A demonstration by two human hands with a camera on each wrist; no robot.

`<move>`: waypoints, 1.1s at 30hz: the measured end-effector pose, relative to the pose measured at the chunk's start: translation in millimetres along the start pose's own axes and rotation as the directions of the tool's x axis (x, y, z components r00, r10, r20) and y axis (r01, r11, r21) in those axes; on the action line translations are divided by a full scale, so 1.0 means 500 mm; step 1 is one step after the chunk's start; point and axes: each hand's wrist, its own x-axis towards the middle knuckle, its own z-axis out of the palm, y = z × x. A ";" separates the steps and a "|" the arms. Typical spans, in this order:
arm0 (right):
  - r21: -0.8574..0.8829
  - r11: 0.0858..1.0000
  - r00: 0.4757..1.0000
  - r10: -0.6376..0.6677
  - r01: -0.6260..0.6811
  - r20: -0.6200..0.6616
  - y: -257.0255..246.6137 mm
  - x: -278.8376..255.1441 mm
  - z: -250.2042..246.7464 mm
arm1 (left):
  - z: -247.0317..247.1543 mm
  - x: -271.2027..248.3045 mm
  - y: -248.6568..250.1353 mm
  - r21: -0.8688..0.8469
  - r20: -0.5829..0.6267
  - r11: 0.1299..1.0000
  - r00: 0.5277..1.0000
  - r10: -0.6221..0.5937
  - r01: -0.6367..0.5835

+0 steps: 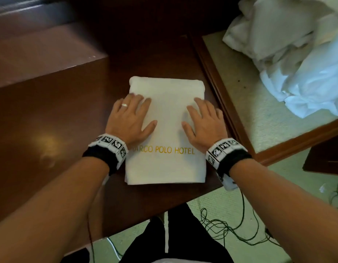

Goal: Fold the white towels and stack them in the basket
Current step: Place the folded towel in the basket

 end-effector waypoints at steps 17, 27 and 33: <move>0.052 0.950 0.931 0.290 -0.308 0.220 -0.017 -0.029 0.017 | 0.015 -0.042 0.029 -0.039 0.362 0.893 0.839 -0.406 0.449; 0.329 0.597 0.676 0.571 -0.732 0.466 -0.089 -0.154 0.038 | 0.013 -0.182 0.084 -0.329 0.564 0.525 0.609 -0.558 0.785; 0.384 0.543 0.660 0.540 -0.747 0.522 -0.096 -0.193 0.009 | -0.014 -0.221 0.123 -0.488 0.484 0.515 0.709 -0.513 0.705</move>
